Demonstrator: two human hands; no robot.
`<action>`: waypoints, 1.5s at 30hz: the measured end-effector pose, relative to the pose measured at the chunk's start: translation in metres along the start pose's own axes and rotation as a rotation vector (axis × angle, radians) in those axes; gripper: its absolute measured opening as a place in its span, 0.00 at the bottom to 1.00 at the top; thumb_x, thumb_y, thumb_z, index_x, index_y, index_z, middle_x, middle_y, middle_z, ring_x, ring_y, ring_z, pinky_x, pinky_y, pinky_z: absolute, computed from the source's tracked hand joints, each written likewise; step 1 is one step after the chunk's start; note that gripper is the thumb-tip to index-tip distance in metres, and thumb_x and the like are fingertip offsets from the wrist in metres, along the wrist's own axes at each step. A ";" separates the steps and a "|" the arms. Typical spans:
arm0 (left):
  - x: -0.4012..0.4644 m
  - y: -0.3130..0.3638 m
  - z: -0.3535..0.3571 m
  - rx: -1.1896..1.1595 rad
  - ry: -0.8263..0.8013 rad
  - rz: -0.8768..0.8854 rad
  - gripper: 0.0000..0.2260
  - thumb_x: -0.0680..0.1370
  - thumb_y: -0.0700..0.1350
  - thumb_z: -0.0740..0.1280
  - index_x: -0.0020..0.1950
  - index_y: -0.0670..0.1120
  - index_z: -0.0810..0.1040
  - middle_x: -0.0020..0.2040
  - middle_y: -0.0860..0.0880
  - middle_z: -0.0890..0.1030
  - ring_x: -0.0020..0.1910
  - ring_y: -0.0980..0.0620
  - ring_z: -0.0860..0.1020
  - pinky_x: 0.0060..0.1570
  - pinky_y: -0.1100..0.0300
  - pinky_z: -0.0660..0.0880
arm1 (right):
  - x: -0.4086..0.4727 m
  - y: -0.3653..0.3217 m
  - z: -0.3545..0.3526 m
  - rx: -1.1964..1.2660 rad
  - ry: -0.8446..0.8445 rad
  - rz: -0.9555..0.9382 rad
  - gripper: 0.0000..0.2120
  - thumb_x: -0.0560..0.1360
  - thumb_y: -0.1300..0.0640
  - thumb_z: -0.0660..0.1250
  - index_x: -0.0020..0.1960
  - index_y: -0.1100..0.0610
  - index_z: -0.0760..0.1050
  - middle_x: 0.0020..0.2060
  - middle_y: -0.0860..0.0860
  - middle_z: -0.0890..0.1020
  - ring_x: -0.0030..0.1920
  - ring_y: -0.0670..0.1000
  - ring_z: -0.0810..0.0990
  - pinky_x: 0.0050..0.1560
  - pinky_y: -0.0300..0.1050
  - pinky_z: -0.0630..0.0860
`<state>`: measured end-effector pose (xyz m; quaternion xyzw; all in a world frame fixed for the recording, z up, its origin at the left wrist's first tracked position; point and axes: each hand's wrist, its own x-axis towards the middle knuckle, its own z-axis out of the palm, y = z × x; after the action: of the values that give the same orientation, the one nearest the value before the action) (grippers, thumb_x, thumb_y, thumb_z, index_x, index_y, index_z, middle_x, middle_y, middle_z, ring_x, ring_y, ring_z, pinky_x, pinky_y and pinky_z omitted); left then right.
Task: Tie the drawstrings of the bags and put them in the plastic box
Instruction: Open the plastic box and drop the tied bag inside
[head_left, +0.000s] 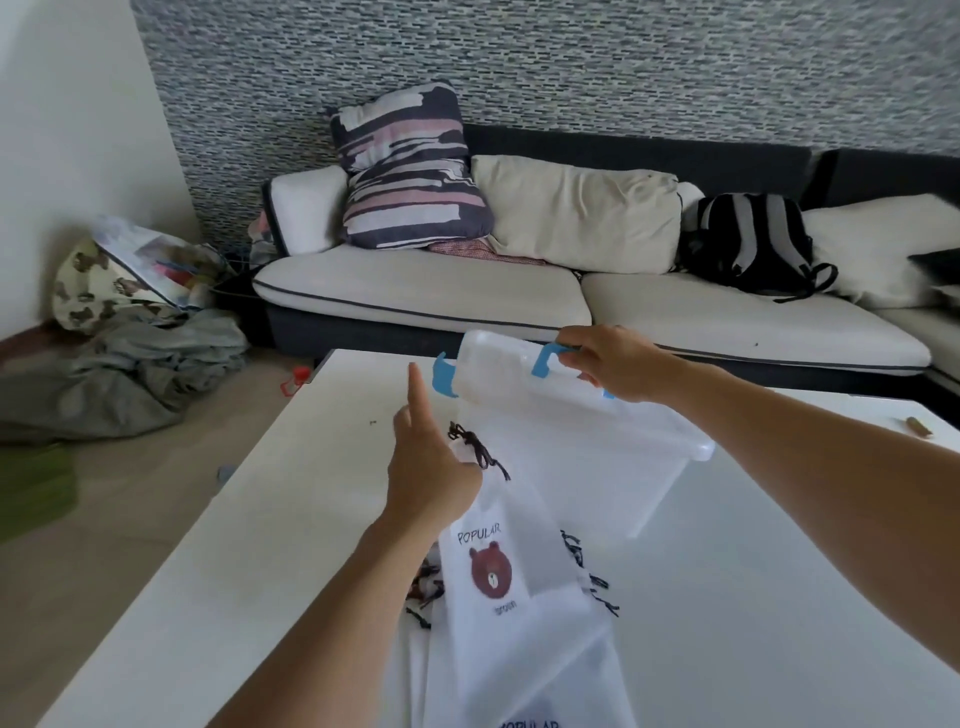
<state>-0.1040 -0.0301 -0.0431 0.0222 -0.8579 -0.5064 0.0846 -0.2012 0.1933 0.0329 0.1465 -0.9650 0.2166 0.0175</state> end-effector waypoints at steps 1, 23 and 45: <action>0.002 -0.002 -0.002 0.028 -0.057 -0.006 0.47 0.75 0.36 0.68 0.80 0.61 0.40 0.65 0.52 0.70 0.53 0.55 0.75 0.51 0.62 0.73 | 0.000 0.000 0.002 -0.009 -0.003 -0.020 0.07 0.82 0.53 0.61 0.48 0.52 0.75 0.33 0.48 0.75 0.38 0.51 0.80 0.50 0.52 0.80; -0.010 0.030 -0.085 -0.057 -0.343 -0.144 0.14 0.71 0.31 0.75 0.51 0.46 0.85 0.47 0.47 0.87 0.44 0.50 0.84 0.48 0.59 0.79 | -0.134 0.209 -0.006 -0.345 0.389 0.655 0.04 0.78 0.64 0.65 0.45 0.60 0.78 0.34 0.55 0.74 0.36 0.58 0.73 0.38 0.46 0.68; 0.006 0.027 0.011 -0.366 0.038 -0.194 0.29 0.70 0.56 0.77 0.64 0.44 0.72 0.62 0.50 0.78 0.57 0.50 0.80 0.58 0.52 0.76 | -0.072 -0.014 0.008 0.946 0.232 0.683 0.04 0.76 0.69 0.68 0.52 0.66 0.76 0.34 0.59 0.83 0.28 0.53 0.83 0.28 0.40 0.80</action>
<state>-0.1102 -0.0085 -0.0243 0.0987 -0.7435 -0.6592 0.0542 -0.1281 0.1973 0.0245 -0.2052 -0.7481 0.6309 -0.0151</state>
